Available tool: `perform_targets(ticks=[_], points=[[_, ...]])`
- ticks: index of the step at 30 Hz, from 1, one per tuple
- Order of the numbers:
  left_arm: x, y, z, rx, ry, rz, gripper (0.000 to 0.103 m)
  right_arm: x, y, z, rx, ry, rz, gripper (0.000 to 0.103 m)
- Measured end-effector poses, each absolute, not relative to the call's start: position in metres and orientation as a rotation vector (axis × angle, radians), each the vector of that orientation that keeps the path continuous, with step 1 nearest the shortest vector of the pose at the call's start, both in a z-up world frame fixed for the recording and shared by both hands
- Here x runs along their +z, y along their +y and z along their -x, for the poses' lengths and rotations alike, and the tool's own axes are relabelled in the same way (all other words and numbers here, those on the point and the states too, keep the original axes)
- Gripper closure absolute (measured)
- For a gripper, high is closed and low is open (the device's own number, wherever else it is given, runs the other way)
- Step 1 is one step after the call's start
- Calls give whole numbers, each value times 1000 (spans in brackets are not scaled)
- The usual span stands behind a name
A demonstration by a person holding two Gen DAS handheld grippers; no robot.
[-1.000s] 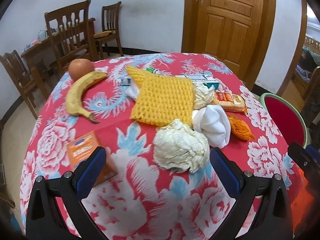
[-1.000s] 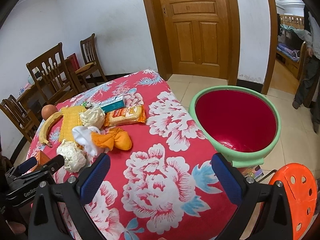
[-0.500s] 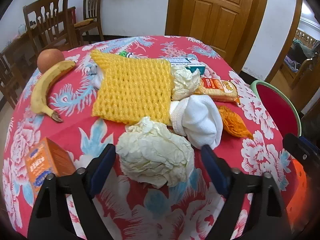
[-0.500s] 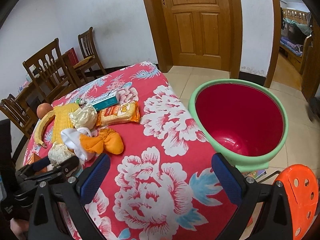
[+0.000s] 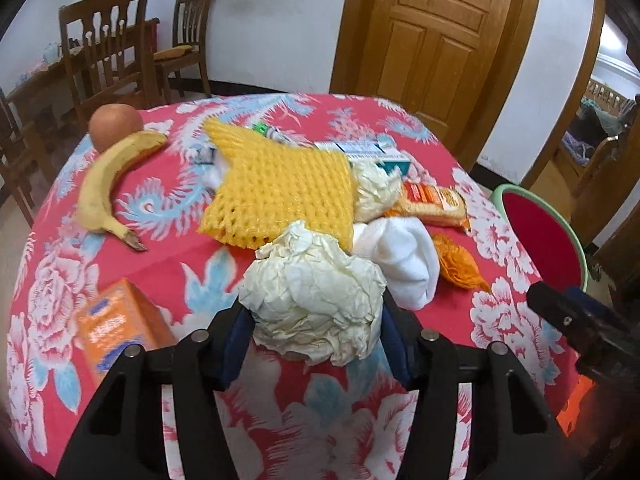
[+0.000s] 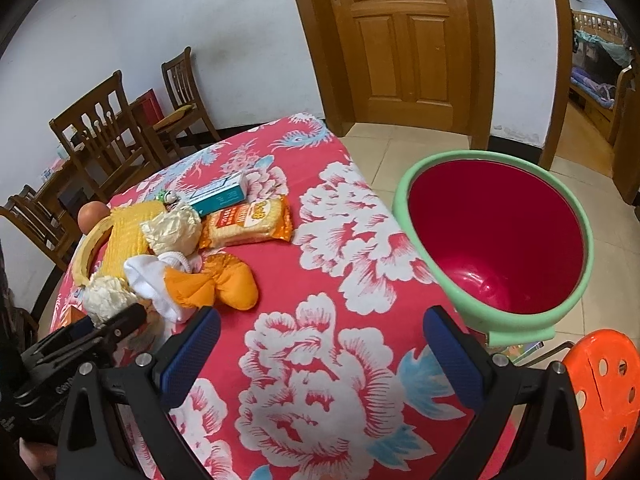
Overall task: Collect trash
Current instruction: 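Grasp the crumpled white paper with the left tool while the right tool grasps the orange cloth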
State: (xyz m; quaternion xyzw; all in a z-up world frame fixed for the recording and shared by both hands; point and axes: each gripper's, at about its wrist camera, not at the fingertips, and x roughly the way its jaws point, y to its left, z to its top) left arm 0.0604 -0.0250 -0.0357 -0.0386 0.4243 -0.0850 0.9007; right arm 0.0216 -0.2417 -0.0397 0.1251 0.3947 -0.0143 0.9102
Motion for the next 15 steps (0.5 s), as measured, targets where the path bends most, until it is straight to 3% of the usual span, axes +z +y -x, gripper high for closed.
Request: perform_targets(ticks=[15], points=[[-20,24,-57,-69,822,136,45,-39,-203,-41,115,856,-225,0]])
